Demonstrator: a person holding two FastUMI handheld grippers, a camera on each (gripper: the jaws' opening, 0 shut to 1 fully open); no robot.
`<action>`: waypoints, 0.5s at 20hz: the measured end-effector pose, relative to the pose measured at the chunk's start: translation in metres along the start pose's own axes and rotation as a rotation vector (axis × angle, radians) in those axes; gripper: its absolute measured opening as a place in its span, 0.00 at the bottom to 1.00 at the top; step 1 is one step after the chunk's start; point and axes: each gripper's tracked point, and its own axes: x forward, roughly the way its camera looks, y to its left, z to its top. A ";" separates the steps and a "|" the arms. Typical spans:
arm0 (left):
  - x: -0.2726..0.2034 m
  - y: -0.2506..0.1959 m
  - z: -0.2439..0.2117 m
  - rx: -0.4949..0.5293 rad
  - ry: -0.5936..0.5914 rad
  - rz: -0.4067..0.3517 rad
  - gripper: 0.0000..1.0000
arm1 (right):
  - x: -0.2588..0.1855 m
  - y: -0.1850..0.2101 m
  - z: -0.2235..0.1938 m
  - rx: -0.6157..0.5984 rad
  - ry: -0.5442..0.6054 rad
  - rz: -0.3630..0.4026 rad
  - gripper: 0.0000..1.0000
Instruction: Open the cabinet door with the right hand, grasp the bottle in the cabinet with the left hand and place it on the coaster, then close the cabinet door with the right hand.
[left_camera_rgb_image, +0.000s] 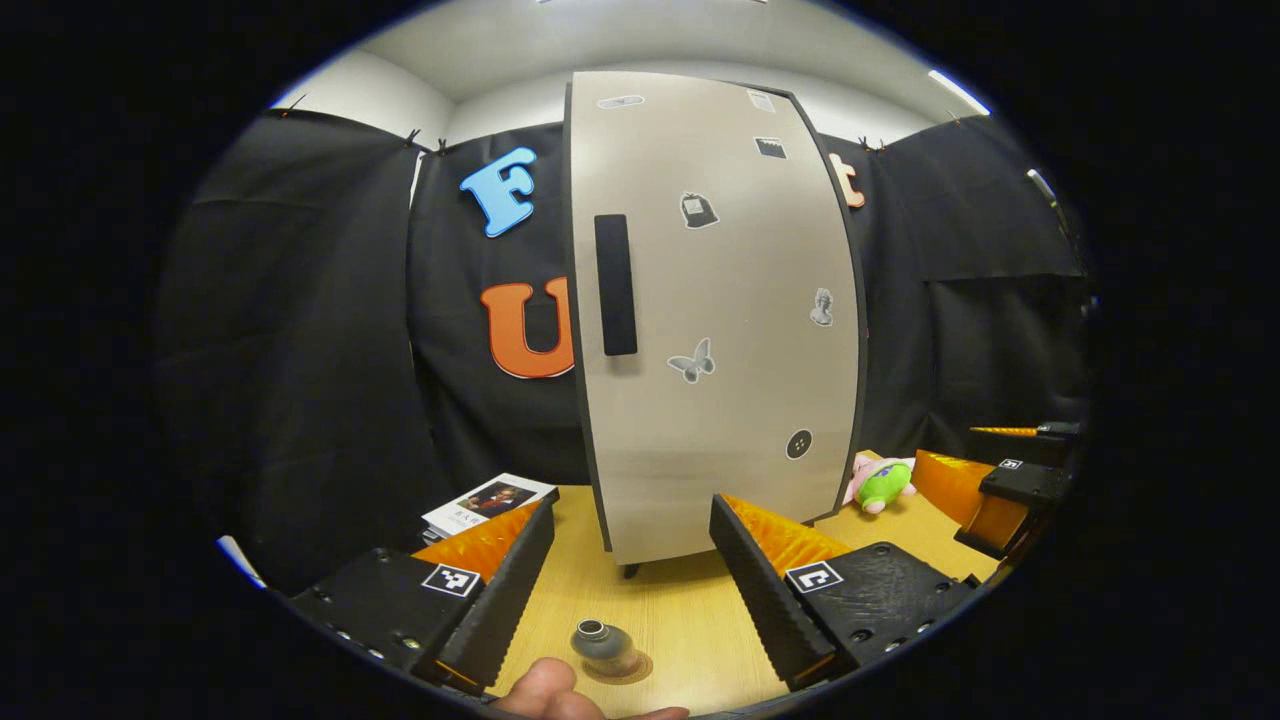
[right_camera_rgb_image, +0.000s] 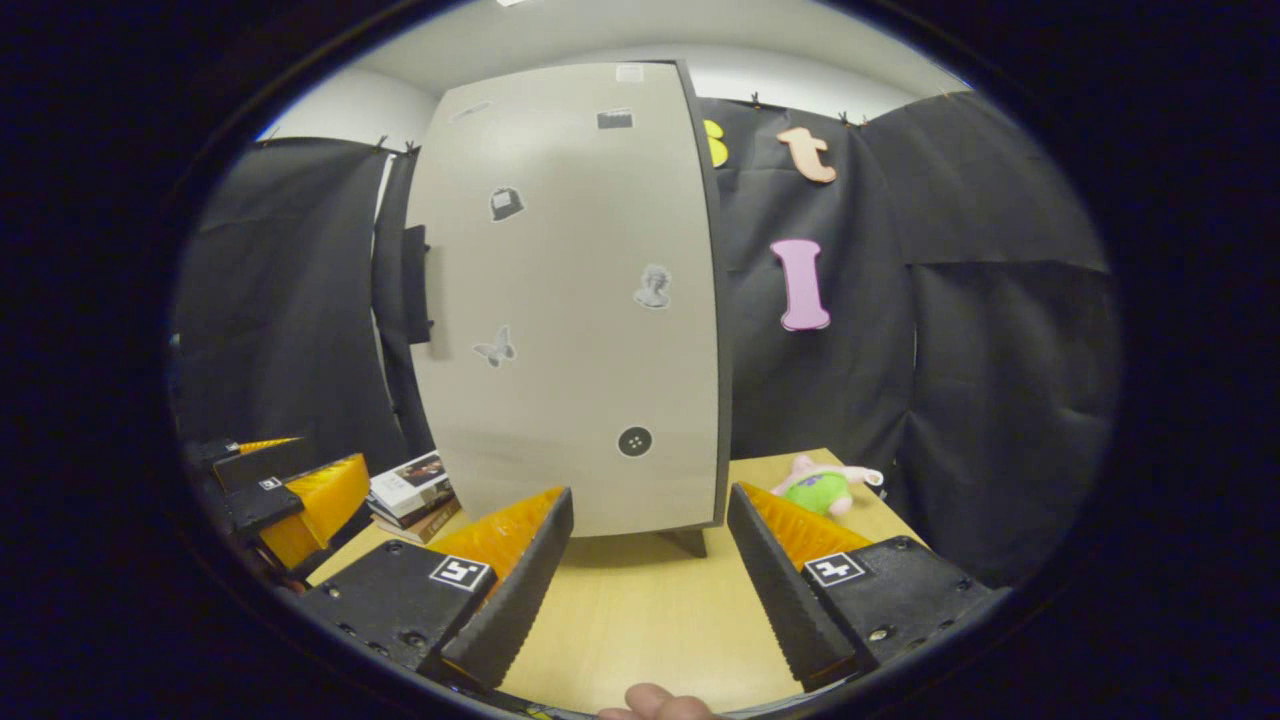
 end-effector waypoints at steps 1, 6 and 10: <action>0.000 -0.003 0.004 0.008 -0.012 -0.003 0.95 | -0.001 0.006 0.007 -0.004 -0.015 0.020 0.99; -0.002 -0.010 0.009 -0.016 -0.027 -0.032 0.95 | -0.006 0.005 0.029 -0.024 -0.044 0.043 0.99; 0.001 -0.008 0.010 -0.042 -0.030 -0.033 0.95 | -0.007 0.002 0.032 -0.038 -0.040 0.035 0.99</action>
